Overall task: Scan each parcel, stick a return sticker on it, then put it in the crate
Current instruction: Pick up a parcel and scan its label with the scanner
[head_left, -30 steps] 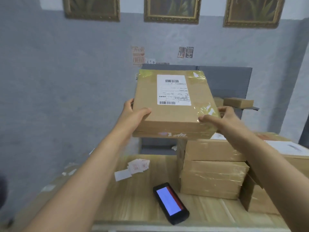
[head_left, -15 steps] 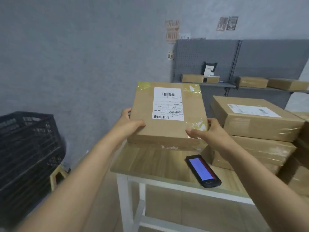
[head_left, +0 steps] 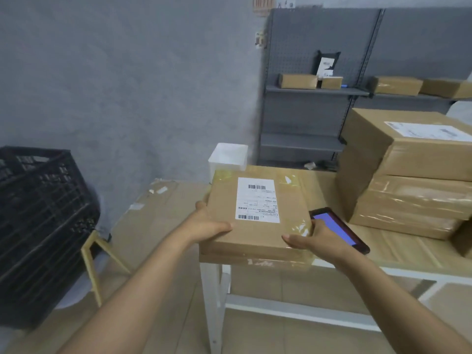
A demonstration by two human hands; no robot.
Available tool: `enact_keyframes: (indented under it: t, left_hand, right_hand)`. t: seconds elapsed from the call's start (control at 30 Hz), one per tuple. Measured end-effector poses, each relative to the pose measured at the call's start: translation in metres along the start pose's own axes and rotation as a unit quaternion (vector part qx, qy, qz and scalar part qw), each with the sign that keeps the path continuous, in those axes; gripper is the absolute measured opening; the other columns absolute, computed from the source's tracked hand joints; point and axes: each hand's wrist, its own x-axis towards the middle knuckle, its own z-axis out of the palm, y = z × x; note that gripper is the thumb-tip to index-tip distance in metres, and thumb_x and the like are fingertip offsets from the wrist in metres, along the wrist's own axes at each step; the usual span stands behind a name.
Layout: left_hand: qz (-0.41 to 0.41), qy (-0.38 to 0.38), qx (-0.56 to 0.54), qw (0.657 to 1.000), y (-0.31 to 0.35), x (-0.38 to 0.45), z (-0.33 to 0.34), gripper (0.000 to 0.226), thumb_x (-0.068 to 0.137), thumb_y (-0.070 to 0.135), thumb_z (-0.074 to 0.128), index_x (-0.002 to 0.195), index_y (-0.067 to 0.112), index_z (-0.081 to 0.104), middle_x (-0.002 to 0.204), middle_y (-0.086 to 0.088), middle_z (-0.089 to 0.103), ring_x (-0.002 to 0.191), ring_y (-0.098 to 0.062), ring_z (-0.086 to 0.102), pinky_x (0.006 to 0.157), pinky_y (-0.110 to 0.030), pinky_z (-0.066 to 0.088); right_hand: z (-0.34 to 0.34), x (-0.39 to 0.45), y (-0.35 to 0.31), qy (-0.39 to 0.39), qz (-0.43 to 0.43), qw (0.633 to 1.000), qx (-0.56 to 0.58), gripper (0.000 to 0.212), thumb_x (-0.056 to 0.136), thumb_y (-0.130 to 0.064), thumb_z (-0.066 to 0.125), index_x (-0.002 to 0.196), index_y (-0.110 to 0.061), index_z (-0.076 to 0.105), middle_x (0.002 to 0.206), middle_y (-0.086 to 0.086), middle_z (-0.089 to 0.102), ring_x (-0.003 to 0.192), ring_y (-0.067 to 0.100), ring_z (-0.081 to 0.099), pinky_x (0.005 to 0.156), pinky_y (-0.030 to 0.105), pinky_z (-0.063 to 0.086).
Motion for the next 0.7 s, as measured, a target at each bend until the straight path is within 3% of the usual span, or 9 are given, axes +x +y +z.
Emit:
enact_keyframes:
  t: [0.13,0.2,0.27,0.37,0.43,0.47,0.53,0.6,0.7]
  left_hand:
    - [0.013,-0.031,-0.006,0.999,-0.013,0.007,0.002,0.076,0.076,0.033,0.078,0.130,0.018,0.027,0.119,0.006,0.053,0.095,-0.009,0.054,0.065,-0.013,0.039]
    - [0.026,-0.040,-0.024,0.999,-0.013,0.010,0.001,0.093,0.077,0.031,0.078,0.147,0.019,0.017,0.117,0.012,0.051,0.100,-0.008,0.053,0.074,-0.014,0.039]
    - [0.027,-0.045,-0.014,0.999,-0.011,0.011,-0.002,0.099,0.077,0.034,0.077,0.151,0.021,0.013,0.112,0.015,0.049,0.099,-0.007,0.051,0.069,-0.011,0.036]
    - [0.025,-0.060,0.017,0.998,-0.008,0.014,-0.007,0.097,0.077,0.042,0.075,0.150,0.022,0.014,0.109,0.015,0.048,0.096,-0.008,0.051,0.069,-0.015,0.037]
    - [0.026,-0.064,0.037,0.997,-0.008,0.014,-0.008,0.096,0.077,0.046,0.073,0.149,0.021,0.014,0.109,0.014,0.047,0.096,-0.009,0.050,0.070,-0.017,0.037]
    - [0.027,-0.062,0.043,0.997,-0.008,0.014,-0.008,0.096,0.078,0.046,0.073,0.150,0.021,0.014,0.110,0.014,0.047,0.096,-0.009,0.049,0.071,-0.017,0.037]
    - [0.032,-0.060,0.048,0.997,-0.009,0.015,-0.008,0.097,0.078,0.046,0.073,0.150,0.021,0.013,0.114,0.013,0.048,0.098,-0.009,0.049,0.079,-0.020,0.037]
    - [0.029,-0.062,0.048,0.997,-0.009,0.016,-0.007,0.097,0.078,0.044,0.073,0.150,0.020,0.013,0.120,0.010,0.051,0.101,-0.010,0.049,0.085,-0.021,0.036]
    - [0.020,-0.062,0.053,0.997,-0.007,0.016,-0.005,0.095,0.080,0.040,0.072,0.150,0.019,0.012,0.121,0.008,0.053,0.102,-0.011,0.049,0.087,-0.022,0.035]
  right_hand:
    - [0.012,0.004,0.003,0.011,0.008,1.000,0.004,0.059,0.067,-0.042,0.084,0.111,-0.018,0.055,0.100,-0.008,0.069,0.085,0.002,0.066,0.063,0.013,0.048]
    - [0.014,0.009,0.003,0.011,0.015,1.000,0.007,0.064,0.065,-0.047,0.083,0.115,-0.018,0.055,0.106,-0.006,0.069,0.094,0.008,0.066,0.076,0.021,0.051]
    - [0.014,0.009,0.003,0.014,0.019,1.000,0.001,0.067,0.064,-0.051,0.082,0.117,-0.021,0.055,0.108,-0.008,0.068,0.097,0.008,0.064,0.077,0.023,0.050]
    - [0.015,0.004,0.002,0.010,0.013,1.000,-0.022,0.046,0.069,-0.057,0.076,0.104,-0.033,0.057,0.095,-0.023,0.068,0.084,-0.007,0.063,0.062,0.009,0.043]
    - [0.014,0.000,0.004,0.011,-0.001,0.999,-0.030,0.040,0.077,-0.066,0.059,0.102,-0.034,0.058,0.088,-0.027,0.067,0.081,-0.011,0.063,0.062,0.005,0.042]
    - [0.012,0.000,0.008,0.029,-0.005,0.999,-0.027,0.047,0.082,-0.069,0.046,0.108,-0.031,0.059,0.094,-0.023,0.067,0.088,-0.007,0.063,0.071,0.006,0.041]
    - [-0.001,0.001,0.020,0.126,0.013,0.992,-0.029,0.057,0.092,-0.062,0.033,0.121,-0.019,0.056,0.115,-0.004,0.062,0.105,0.013,0.055,0.087,0.025,0.037]
    - [-0.018,0.005,0.039,0.206,0.048,0.972,-0.100,0.053,0.095,-0.046,0.046,0.133,-0.009,0.048,0.132,0.012,0.052,0.117,0.028,0.048,0.095,0.035,0.036]
    - [-0.039,0.013,0.064,0.187,0.103,0.951,-0.222,0.065,0.086,-0.033,0.064,0.139,-0.005,0.039,0.138,0.016,0.042,0.120,0.034,0.045,0.099,0.041,0.041]
